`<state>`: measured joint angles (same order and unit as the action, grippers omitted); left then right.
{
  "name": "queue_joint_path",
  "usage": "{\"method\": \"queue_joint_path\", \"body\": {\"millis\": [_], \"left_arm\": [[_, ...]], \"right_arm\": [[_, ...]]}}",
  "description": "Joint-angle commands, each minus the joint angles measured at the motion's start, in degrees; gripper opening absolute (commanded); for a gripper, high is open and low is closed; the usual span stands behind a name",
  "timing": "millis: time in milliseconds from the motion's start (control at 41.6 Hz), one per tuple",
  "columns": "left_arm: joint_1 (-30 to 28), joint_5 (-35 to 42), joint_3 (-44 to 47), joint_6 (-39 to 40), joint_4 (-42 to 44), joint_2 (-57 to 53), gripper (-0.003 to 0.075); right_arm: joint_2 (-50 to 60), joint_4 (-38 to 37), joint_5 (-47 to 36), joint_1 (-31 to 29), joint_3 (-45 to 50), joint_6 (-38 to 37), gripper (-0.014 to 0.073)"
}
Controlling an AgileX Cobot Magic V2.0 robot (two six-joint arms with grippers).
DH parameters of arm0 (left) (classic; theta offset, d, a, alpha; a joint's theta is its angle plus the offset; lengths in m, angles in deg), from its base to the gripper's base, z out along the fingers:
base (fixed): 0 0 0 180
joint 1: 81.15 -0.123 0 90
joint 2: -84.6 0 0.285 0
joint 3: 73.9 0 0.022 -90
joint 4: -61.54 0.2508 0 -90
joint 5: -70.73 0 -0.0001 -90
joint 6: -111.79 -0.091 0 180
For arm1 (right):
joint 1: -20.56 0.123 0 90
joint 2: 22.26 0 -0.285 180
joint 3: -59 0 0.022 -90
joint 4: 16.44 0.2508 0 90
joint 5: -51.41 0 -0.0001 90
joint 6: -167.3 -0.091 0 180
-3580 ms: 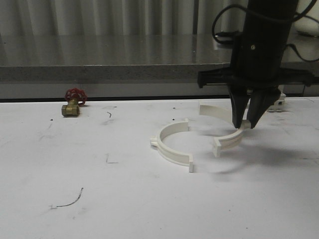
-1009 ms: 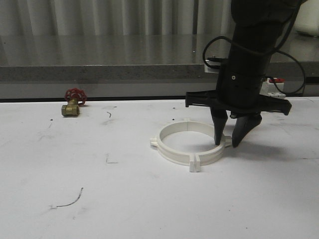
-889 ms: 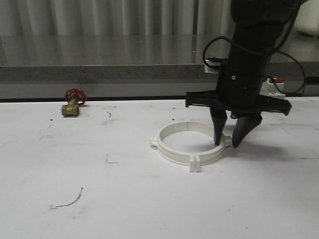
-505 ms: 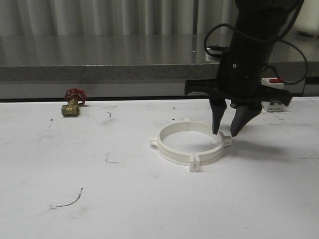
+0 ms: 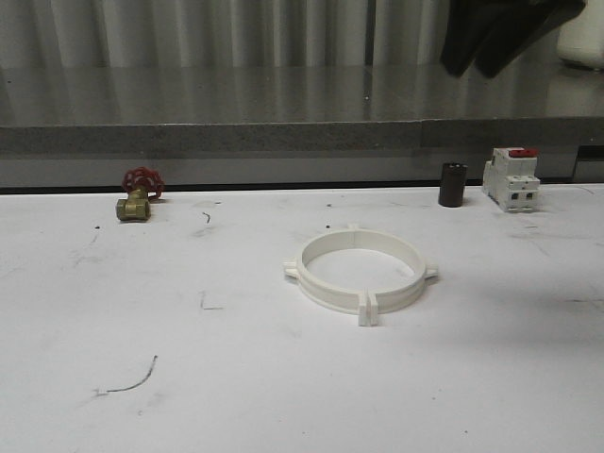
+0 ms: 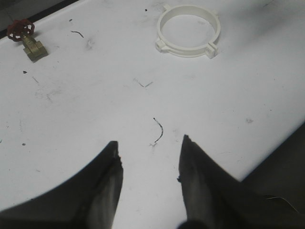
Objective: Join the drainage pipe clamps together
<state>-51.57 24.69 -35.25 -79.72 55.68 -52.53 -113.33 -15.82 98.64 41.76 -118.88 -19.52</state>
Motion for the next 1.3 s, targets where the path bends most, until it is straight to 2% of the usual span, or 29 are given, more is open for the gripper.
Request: {"method": "queue_joint_path", "body": {"millis": [0,264,481,745,961,1274], "left_arm": [[-0.05,3.80,-1.58,0.16,-0.49,0.06,0.0283],[-0.05,3.80,-1.58,0.16,-0.49,0.06,0.0283],[-0.05,3.80,-1.58,0.16,-0.49,0.06,0.0283],[-0.05,3.80,-1.58,0.16,-0.49,0.06,0.0283],[-0.05,3.80,-1.58,0.16,-0.49,0.06,0.0283],[-0.05,3.80,-1.58,0.16,-0.49,0.06,0.0283]], "right_arm": [[8.61,-0.16,-3.28,-0.23,2.04,7.19,0.0300],[24.72,-2.27,-5.17,-2.99,13.93,7.47,0.0300],[36.86,0.43,-5.29,-7.64,24.54,6.39,0.0300],[51.79,2.59,-5.53,-8.05,34.48,5.38,0.0300],[57.05,2.64,-3.74,-8.05,36.76,5.38,0.0300],[57.05,2.62,-4.34,-8.05,36.76,5.43,0.0299]]}}
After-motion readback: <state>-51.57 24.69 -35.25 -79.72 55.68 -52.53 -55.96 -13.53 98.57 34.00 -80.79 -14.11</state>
